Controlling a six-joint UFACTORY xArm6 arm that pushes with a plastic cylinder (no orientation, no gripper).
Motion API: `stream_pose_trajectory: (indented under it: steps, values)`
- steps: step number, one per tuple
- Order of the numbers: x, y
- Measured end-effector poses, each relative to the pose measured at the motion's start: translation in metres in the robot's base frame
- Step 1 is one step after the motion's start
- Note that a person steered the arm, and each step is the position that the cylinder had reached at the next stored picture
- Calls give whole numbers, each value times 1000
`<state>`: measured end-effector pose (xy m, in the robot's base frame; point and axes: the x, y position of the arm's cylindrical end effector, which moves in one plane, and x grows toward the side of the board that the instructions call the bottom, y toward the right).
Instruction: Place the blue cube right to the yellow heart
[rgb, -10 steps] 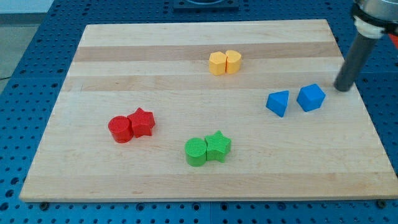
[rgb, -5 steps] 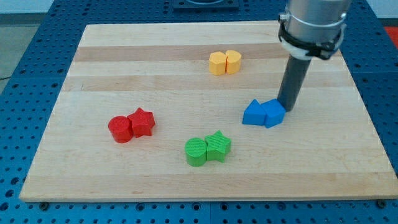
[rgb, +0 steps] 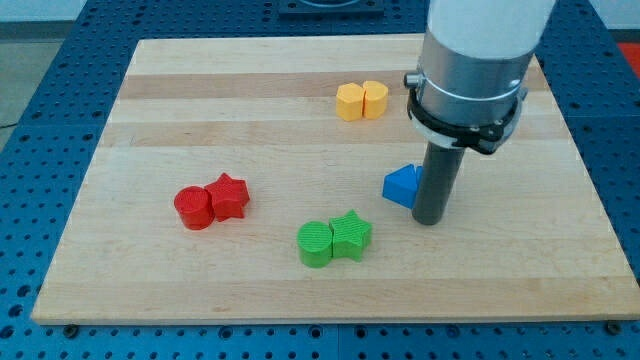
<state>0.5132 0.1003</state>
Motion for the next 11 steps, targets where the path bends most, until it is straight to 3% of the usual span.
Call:
stream_pose_trajectory:
  steps: [3,6,8,11]
  values:
    - [-61,12]
    - [-73,61]
    - [-120,24]
    - [-133,23]
